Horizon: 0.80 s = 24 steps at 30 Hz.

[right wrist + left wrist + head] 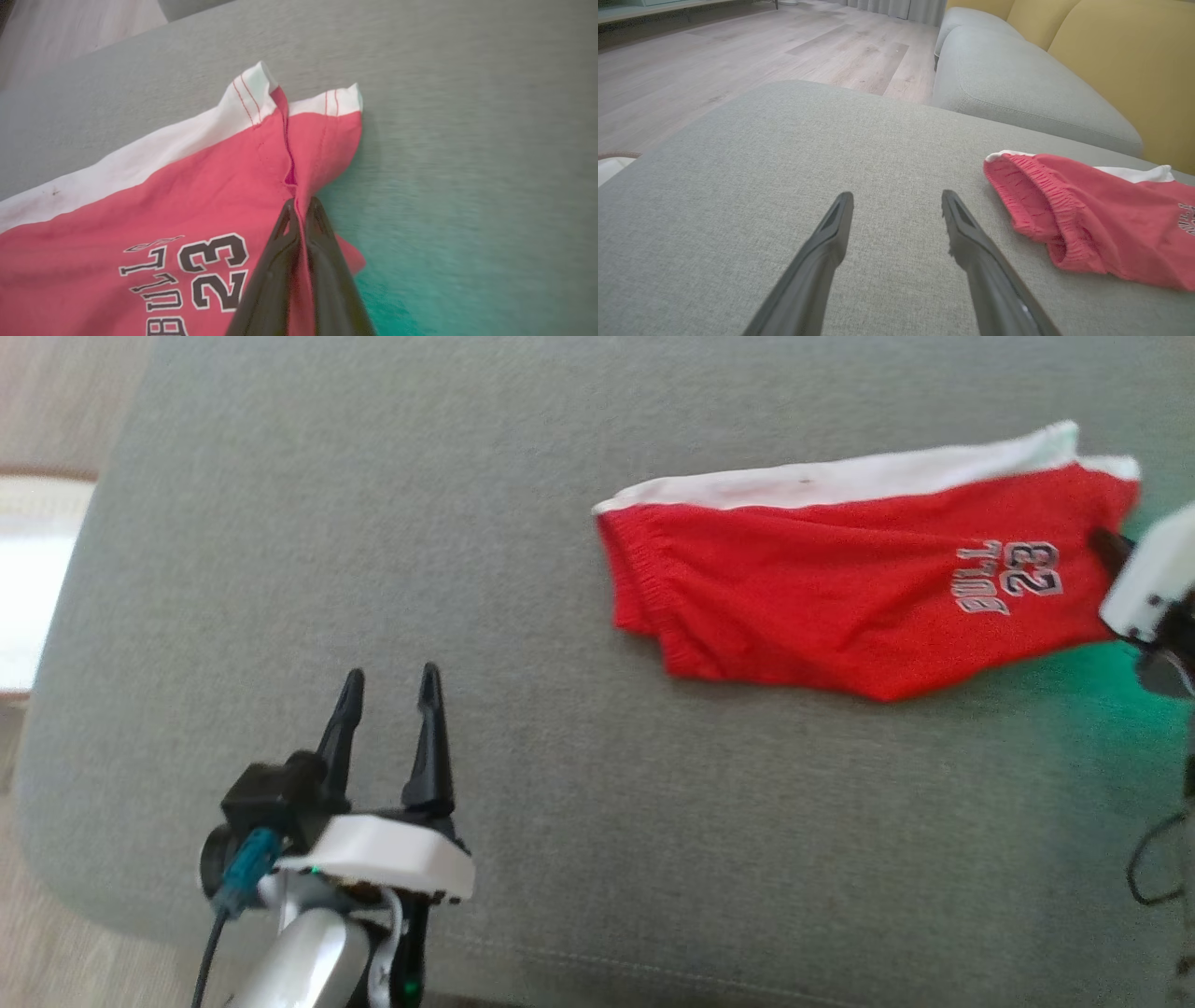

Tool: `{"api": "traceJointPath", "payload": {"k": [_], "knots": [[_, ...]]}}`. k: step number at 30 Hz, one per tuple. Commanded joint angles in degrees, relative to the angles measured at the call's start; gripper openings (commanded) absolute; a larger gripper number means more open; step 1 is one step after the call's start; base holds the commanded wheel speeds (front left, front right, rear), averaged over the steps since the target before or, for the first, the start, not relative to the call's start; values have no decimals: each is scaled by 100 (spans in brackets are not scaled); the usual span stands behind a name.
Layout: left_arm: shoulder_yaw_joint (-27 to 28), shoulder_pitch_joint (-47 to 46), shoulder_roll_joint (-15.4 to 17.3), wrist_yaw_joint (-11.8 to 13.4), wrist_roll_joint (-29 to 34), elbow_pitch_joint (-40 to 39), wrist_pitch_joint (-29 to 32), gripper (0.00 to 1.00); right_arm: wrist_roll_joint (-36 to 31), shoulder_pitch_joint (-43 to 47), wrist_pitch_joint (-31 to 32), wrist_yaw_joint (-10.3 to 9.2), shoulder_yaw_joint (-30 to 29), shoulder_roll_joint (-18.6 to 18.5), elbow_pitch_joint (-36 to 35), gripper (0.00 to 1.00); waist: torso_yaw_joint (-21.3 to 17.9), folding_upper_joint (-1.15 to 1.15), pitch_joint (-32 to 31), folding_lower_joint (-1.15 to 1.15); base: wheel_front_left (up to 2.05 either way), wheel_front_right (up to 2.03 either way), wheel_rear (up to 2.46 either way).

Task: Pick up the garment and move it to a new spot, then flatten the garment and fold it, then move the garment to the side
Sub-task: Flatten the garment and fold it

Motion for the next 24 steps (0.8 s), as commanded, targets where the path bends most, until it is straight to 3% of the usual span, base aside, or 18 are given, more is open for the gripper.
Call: {"api": "traceJointPath", "payload": {"k": [1, 7, 12, 19, 24], "knots": [[294, 3, 146, -33, 113, -187, -70, 100, 43, 47, -87, 39, -86, -107, -255, 0, -227, 0, -214, 0, 0, 0, 0], [496, 323, 93, -168, 270, -166, -70, 100, 26, 408, -157, 39, -513, -338, -584, 0, -375, 0, -377, 0, 0, 0, 0], [560, 404, -51, -300, 398, -90, -70, 100, 45, 485, -83, 39, -437, -297, -1062, 0, -368, 0, -441, 0, 0, 0, 0], [547, 392, -387, -571, 549, 166, -71, 100, 436, 441, 340, 39, 723, 480, -2012, 0, -113, 0, -476, 0, 0, 0, 0], [571, 368, -539, -677, 617, 291, -71, 100, 485, 412, 435, 39, 1393, 830, -2012, 0, 48, 0, -438, 0, 0, 0, 0]]}}
